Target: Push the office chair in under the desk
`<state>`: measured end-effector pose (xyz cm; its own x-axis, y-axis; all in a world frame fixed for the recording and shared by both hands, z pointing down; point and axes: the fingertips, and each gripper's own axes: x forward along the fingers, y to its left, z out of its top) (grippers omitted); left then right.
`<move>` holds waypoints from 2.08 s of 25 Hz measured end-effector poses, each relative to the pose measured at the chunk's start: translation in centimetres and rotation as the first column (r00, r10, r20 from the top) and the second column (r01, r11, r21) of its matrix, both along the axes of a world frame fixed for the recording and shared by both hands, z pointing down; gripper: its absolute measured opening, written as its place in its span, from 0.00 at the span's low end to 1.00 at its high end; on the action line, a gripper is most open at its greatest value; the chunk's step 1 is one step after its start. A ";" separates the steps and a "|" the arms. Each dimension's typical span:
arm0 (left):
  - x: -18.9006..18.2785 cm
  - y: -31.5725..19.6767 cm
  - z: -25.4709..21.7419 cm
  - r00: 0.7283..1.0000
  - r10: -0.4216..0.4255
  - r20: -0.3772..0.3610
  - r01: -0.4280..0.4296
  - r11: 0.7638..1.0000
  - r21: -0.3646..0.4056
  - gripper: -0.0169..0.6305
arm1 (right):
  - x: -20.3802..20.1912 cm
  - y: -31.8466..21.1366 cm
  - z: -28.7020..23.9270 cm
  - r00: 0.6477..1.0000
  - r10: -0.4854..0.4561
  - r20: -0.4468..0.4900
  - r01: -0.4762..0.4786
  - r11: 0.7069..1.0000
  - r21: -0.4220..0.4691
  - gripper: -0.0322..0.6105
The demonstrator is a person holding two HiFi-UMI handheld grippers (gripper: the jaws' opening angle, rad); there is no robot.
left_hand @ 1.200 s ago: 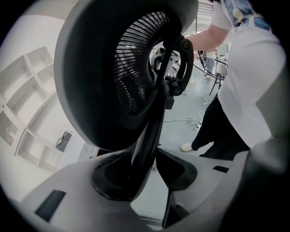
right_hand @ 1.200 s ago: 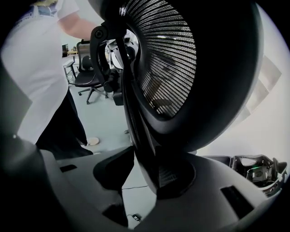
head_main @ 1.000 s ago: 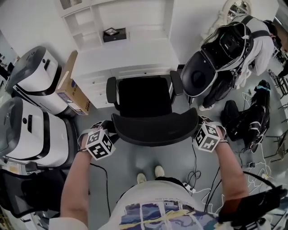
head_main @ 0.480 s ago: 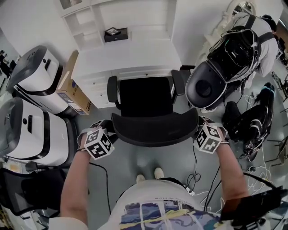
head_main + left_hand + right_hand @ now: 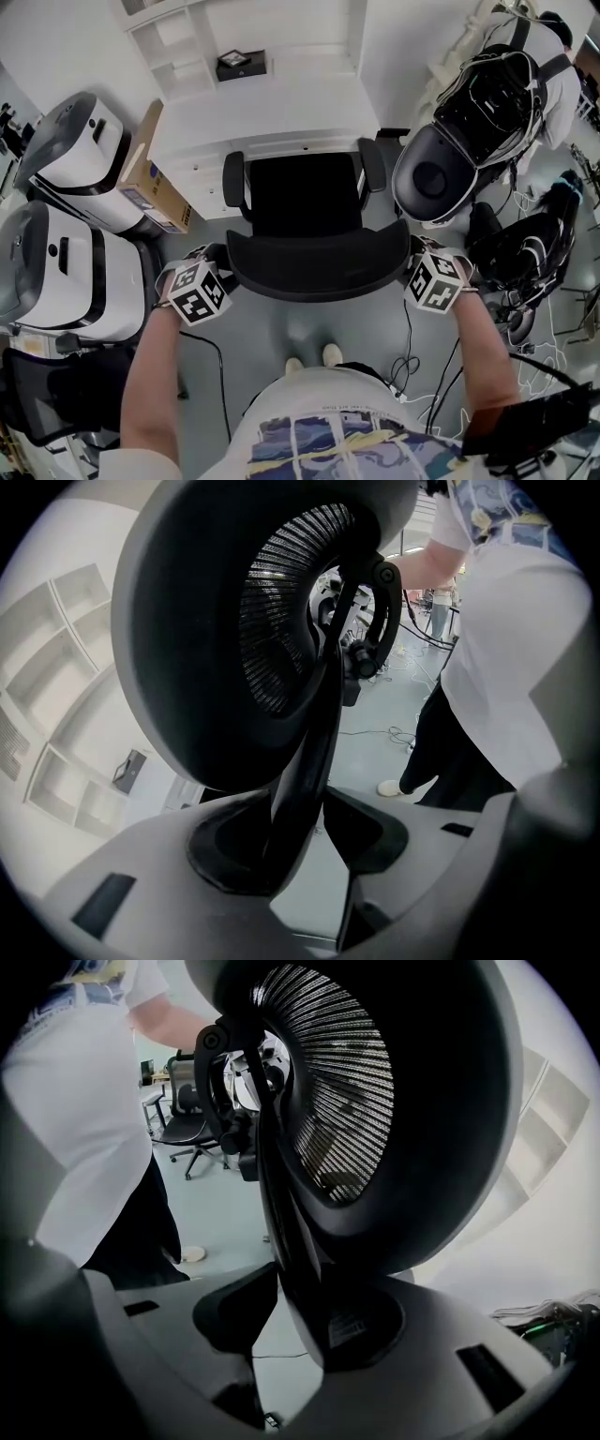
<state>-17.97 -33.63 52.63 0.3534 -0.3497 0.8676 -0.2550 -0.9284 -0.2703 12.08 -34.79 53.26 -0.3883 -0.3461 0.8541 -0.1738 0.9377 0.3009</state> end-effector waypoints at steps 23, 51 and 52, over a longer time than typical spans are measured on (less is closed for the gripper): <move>0.1 0.1 0.2 0.995 -0.100 -0.001 0.100 0.994 0.045 0.38 | 0.2 0.7 0.3 0.999 -0.012 0.052 0.013 1.000 -0.018 0.31; 0.3 5.4 -6.9 0.901 -0.363 -0.238 0.404 0.901 0.156 0.16 | 2.2 4.4 -4.6 0.914 0.130 0.385 -0.119 0.992 -0.052 0.10; 0.7 5.7 -7.0 0.896 -0.364 -0.254 0.409 0.899 0.154 0.13 | 2.3 4.6 -4.4 0.909 0.149 0.389 -0.136 0.989 -0.062 0.10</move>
